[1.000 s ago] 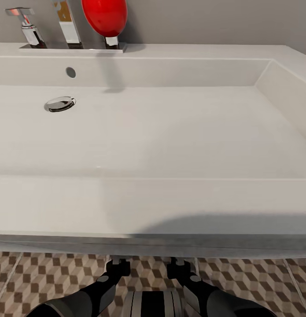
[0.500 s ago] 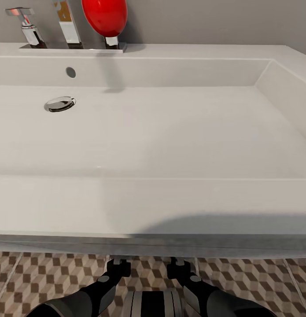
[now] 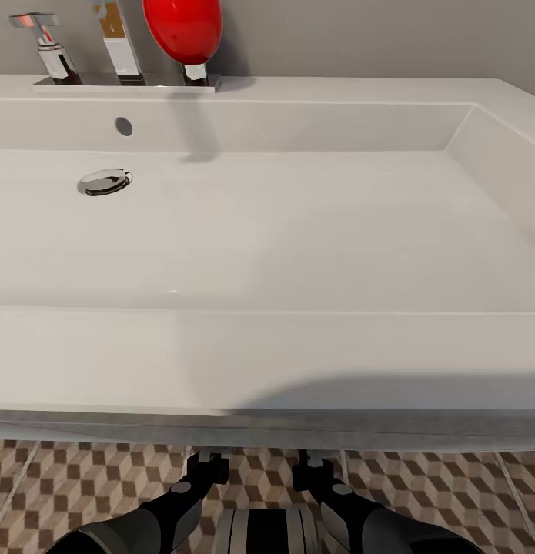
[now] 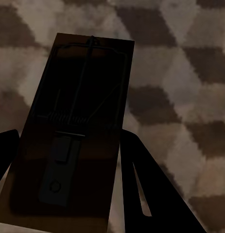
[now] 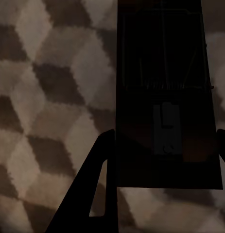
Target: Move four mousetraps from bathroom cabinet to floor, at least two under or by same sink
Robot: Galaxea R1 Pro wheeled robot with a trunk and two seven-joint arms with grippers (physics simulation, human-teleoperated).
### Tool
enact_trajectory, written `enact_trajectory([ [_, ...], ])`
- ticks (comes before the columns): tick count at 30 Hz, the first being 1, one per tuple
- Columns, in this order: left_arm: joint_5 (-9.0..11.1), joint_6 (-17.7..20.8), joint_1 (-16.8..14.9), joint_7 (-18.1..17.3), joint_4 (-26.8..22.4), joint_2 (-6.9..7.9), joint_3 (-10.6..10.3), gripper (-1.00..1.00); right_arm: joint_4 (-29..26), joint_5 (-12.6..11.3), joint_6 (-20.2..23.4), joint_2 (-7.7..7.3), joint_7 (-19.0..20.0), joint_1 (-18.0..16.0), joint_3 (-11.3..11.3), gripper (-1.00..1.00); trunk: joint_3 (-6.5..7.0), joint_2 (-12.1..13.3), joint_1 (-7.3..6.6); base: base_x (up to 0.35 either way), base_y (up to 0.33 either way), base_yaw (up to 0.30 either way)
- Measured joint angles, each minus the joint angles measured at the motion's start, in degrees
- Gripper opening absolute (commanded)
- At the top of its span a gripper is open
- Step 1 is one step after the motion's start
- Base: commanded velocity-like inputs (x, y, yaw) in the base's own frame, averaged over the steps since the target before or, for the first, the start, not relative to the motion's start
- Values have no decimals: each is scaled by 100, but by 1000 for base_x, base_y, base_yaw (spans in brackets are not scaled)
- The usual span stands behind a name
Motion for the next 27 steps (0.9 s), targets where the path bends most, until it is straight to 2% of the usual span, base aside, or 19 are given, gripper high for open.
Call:
enact_trajectory([
  [27,1,-1,0,0,0,0,0,-100,13,-18,-76,0,-1,0,0,-100,0,0,0,0,0,0],
])
